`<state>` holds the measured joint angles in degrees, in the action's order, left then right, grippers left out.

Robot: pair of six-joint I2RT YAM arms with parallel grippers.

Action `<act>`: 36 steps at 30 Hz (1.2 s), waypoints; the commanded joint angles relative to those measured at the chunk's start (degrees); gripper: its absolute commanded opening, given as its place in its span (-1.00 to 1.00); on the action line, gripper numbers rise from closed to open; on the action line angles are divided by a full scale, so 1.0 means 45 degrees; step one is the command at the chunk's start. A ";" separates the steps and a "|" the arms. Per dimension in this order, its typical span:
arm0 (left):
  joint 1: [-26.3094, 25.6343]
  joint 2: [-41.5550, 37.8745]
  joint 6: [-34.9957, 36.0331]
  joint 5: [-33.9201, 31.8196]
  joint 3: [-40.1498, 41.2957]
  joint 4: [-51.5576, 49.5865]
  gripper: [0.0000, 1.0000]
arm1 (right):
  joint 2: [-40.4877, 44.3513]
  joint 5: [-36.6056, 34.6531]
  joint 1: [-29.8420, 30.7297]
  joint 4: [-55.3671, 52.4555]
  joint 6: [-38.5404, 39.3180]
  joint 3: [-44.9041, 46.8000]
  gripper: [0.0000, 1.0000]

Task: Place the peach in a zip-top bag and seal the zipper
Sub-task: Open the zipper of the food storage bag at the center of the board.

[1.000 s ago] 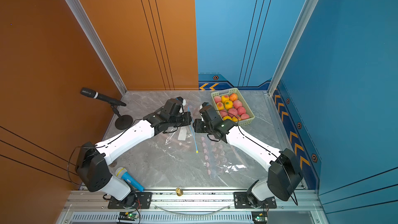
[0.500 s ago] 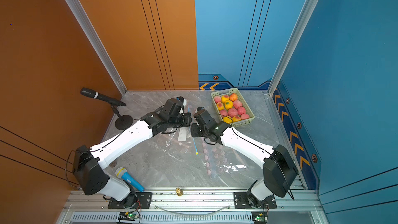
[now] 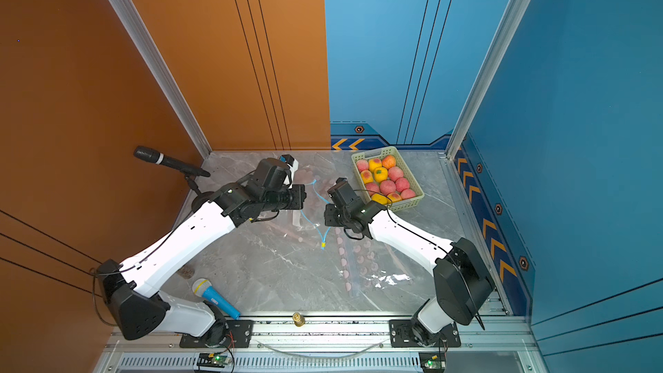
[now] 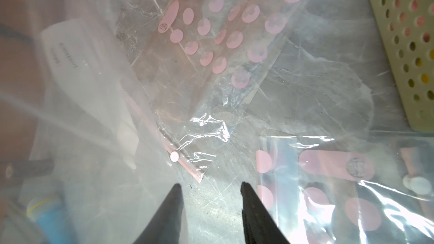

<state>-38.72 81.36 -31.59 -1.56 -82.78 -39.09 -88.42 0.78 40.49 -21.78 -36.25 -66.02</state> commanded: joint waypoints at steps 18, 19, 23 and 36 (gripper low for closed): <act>0.0487 0.1696 0.2263 0.0184 -0.0703 -0.3048 -1.00 | -0.0531 0.0682 0.0725 -0.1684 0.1258 -0.1676 0.16; 0.0460 0.1878 0.2308 0.0163 -0.0772 -0.3033 -1.00 | -0.0492 0.0811 0.0748 -0.1684 0.1258 -0.1730 0.18; 0.0440 0.2310 0.2467 0.0135 -0.1021 -0.3001 -1.00 | -0.0203 0.1060 0.0645 -0.1683 0.1202 -0.1793 0.24; 0.0525 0.2845 0.2436 0.0482 -0.1672 -0.2726 -1.00 | 0.0314 0.1911 0.0341 -0.1654 0.1225 -0.1804 0.28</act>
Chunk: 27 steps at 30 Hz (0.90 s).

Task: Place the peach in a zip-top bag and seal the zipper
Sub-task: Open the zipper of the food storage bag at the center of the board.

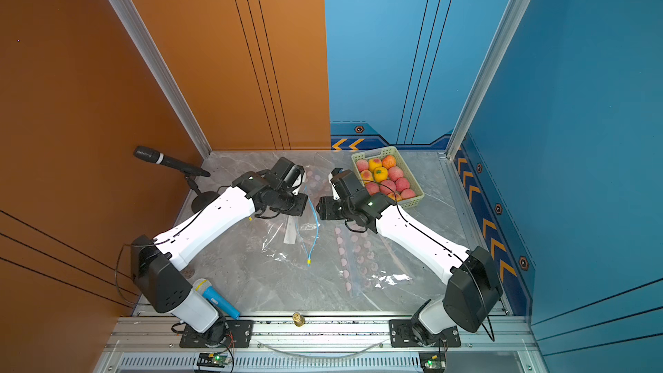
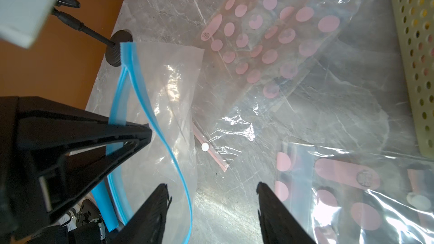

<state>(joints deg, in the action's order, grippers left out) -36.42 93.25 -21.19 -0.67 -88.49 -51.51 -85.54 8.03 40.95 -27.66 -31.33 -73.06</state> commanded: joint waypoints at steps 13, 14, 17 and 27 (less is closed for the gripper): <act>-0.0205 -0.0748 -0.0191 0.1457 -0.1949 -0.0565 -1.00 | -0.2620 -0.1156 0.0698 0.1221 -0.0401 -0.0582 0.50; -0.0206 -0.0900 -0.0234 0.1520 -0.1990 -0.0604 -1.00 | -0.2660 -0.1353 0.0708 0.1332 -0.0401 -0.0610 0.50; -0.0206 -0.1223 -0.0318 0.1594 -0.2318 -0.0789 -1.00 | -0.2778 -0.2753 0.0869 0.1146 -0.0121 -0.0774 0.52; -0.0136 -0.2318 -0.0243 0.0299 -0.2419 -0.1367 -1.00 | -0.2997 -0.9388 0.0803 -0.2338 -0.0872 -0.1372 0.53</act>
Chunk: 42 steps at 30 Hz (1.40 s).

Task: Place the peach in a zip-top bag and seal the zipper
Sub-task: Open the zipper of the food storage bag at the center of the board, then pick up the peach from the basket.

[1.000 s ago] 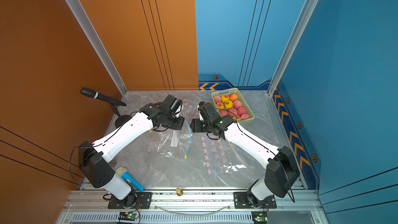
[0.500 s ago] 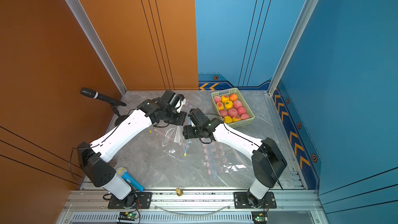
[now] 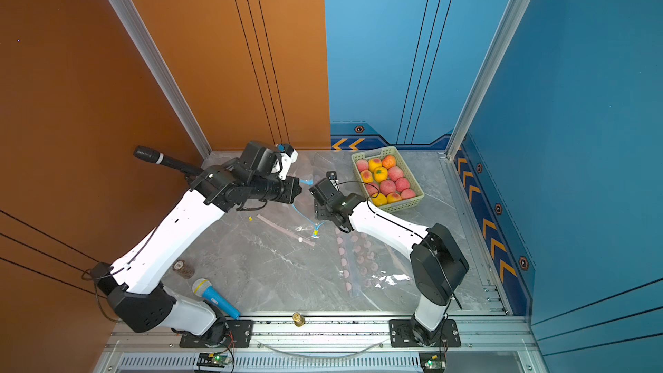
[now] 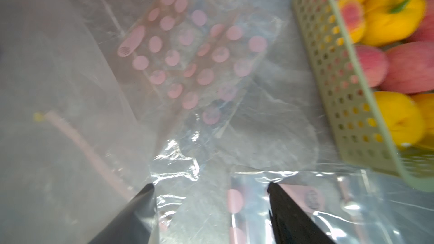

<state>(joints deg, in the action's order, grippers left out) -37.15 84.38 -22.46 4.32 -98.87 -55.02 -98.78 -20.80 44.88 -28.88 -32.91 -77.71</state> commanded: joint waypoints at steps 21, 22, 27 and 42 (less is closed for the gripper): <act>-0.0241 0.1813 0.0630 -0.3302 -0.1070 -0.0782 -1.00 | 0.4015 0.4300 -0.0170 0.0015 0.1317 0.0360 0.60; -0.0241 0.1856 0.0669 -0.3275 -0.1200 -0.0818 -1.00 | 0.4300 0.4520 -0.0497 0.0094 0.1256 0.0510 0.59; -0.0456 0.2011 0.0884 -0.3769 -0.1985 -0.1255 -1.00 | 0.5334 0.4877 -0.3384 -0.0190 0.0775 0.1175 0.48; -0.1538 0.1431 0.0967 -0.6451 -0.3298 -0.2756 -1.00 | -0.0140 0.5623 -0.8333 -0.2192 0.2267 -0.1406 0.31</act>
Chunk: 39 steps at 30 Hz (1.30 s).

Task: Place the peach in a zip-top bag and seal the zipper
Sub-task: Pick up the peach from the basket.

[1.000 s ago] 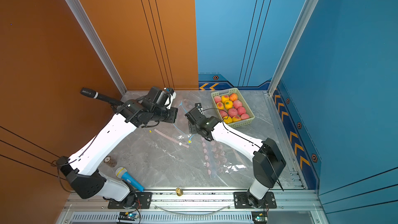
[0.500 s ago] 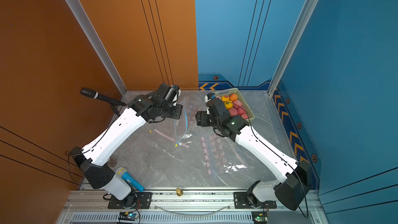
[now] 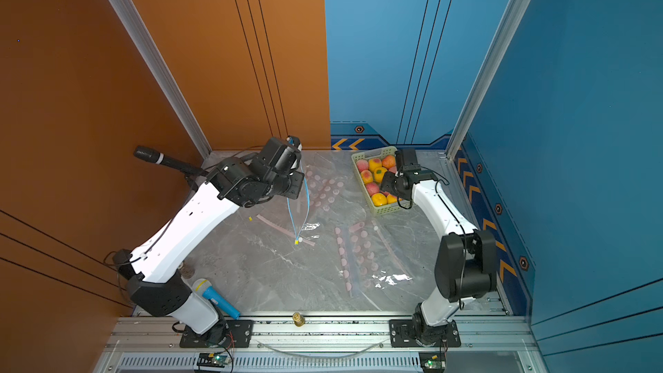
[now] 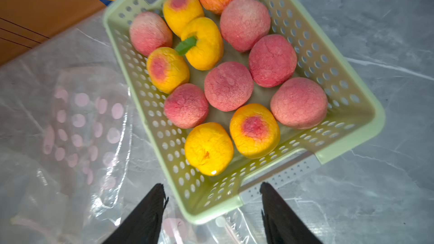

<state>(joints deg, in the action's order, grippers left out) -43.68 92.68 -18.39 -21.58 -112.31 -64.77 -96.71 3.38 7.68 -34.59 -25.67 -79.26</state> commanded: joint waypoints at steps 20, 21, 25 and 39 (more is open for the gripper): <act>-0.0242 0.3602 0.0591 0.1223 -0.3275 -0.0909 -1.00 | -0.4412 0.0700 0.0455 -0.4532 0.3453 -0.4423 0.38; -0.0239 0.3701 0.0601 0.1254 -0.3365 -0.0885 -1.00 | -0.4521 0.0607 0.0509 -0.4637 0.3512 -0.4482 0.39; -0.0217 0.3895 0.0591 0.1490 -0.3482 -0.0781 -1.00 | -0.4837 0.0384 0.0589 -0.4794 0.3595 -0.4757 0.40; 0.0674 0.2381 -0.0561 0.3234 -0.0961 0.1492 -1.00 | -0.6444 -0.0184 0.0576 -0.5068 0.3652 -0.5163 0.39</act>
<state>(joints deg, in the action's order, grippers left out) -41.23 106.34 -18.94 -9.56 -117.95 -61.14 -122.96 5.56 10.24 -54.94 -10.24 -102.37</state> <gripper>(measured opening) 0.050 0.693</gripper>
